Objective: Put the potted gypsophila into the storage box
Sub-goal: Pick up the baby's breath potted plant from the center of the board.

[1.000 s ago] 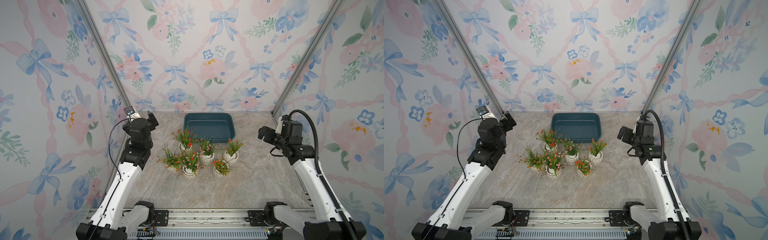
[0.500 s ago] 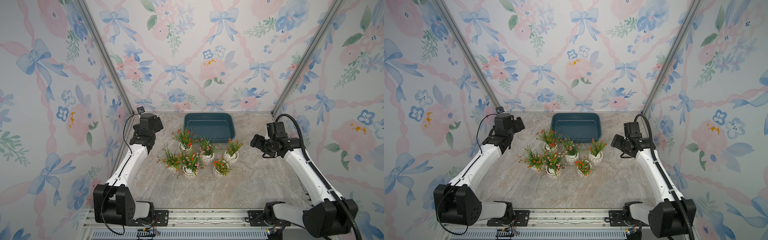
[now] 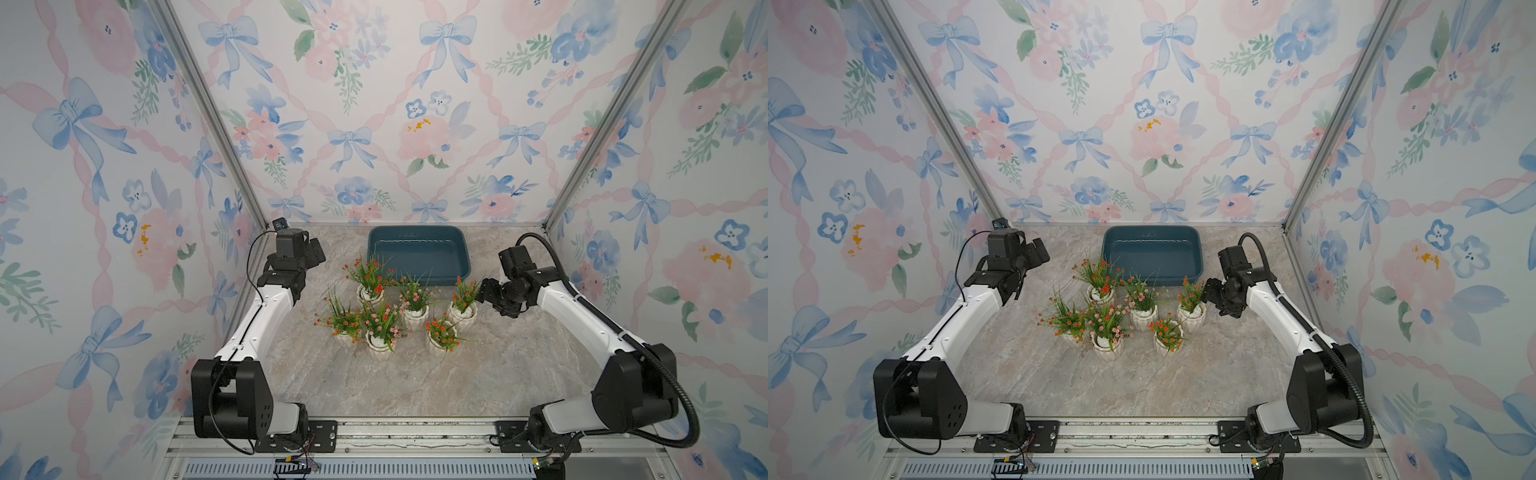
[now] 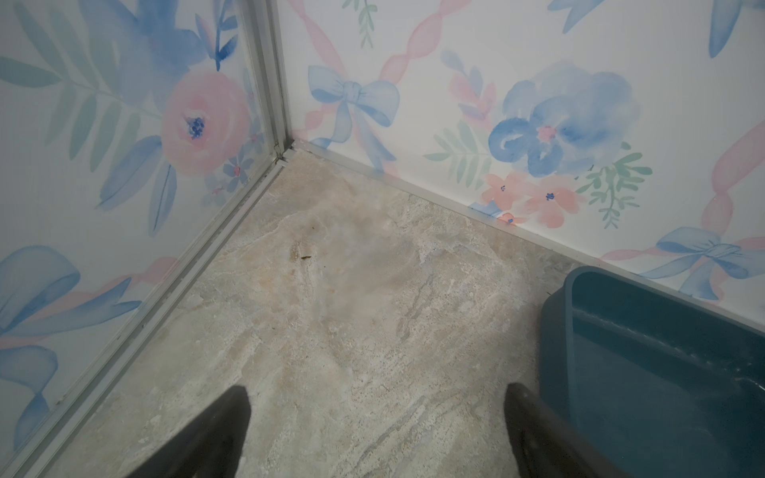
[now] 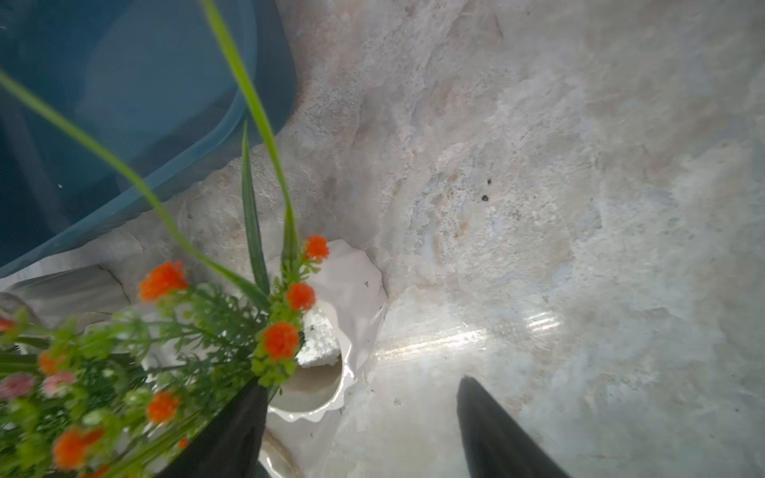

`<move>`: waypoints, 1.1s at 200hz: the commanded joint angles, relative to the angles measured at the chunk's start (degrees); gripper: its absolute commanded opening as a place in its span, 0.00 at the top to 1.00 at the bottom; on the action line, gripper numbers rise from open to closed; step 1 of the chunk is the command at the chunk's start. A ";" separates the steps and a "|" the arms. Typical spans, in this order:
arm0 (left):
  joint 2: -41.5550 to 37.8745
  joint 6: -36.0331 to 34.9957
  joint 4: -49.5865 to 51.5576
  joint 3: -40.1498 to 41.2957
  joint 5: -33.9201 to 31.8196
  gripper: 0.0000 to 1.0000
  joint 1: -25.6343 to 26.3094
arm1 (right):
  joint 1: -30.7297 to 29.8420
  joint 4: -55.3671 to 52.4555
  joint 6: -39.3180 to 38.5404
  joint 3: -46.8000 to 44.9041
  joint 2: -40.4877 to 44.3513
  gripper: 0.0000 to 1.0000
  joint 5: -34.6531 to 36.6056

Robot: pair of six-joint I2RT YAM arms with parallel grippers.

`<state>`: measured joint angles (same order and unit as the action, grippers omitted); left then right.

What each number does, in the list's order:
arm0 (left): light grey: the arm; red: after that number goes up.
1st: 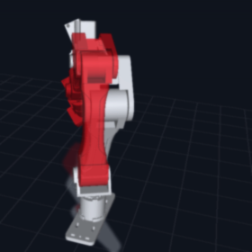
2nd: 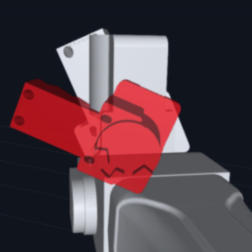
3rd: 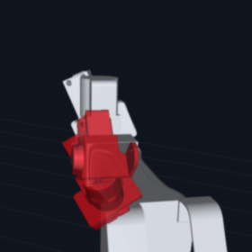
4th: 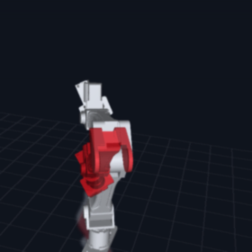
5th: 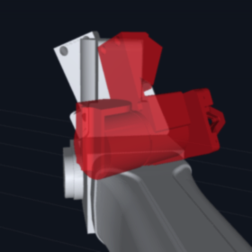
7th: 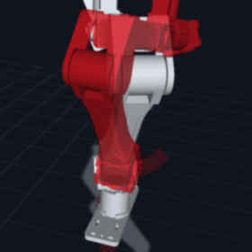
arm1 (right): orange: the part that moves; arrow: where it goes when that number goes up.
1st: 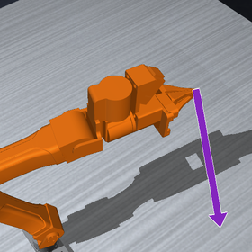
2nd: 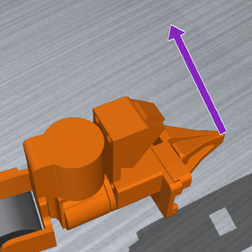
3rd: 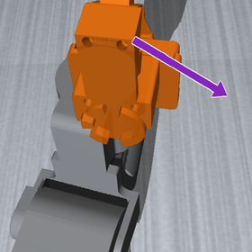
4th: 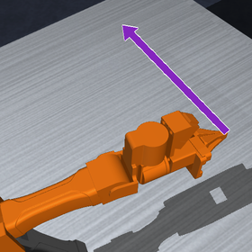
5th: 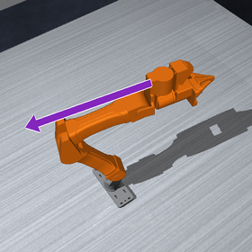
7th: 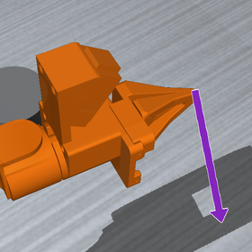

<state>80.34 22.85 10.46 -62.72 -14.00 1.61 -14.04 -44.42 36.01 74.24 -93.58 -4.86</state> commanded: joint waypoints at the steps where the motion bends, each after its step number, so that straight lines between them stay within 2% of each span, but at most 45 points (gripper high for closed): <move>1: 1.49 0.44 2.29 -1.43 2.80 0.04 -0.72 | -0.81 -0.74 0.40 1.40 -4.49 0.29 -1.61; 52: 2.50 0.62 2.31 -1.53 4.76 0.05 -0.82 | -1.51 0.53 0.44 1.30 -7.88 0.35 -1.46; 150: 2.10 0.44 2.20 -1.38 4.62 0.06 -0.82 | -2.42 0.39 0.29 2.47 -9.52 0.49 0.24; 165: 1.98 0.44 2.19 -1.35 4.77 0.06 -0.82 | -2.89 0.13 0.31 2.80 -9.86 0.59 1.22; 220: 1.58 0.41 2.19 -1.27 4.68 0.06 -0.79 | -4.17 -0.84 0.29 3.59 -11.09 0.59 3.59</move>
<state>82.48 22.85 11.94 -62.92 -9.76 1.04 -17.39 -43.42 36.05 76.16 -102.48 -3.29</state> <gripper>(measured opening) 0.943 0.409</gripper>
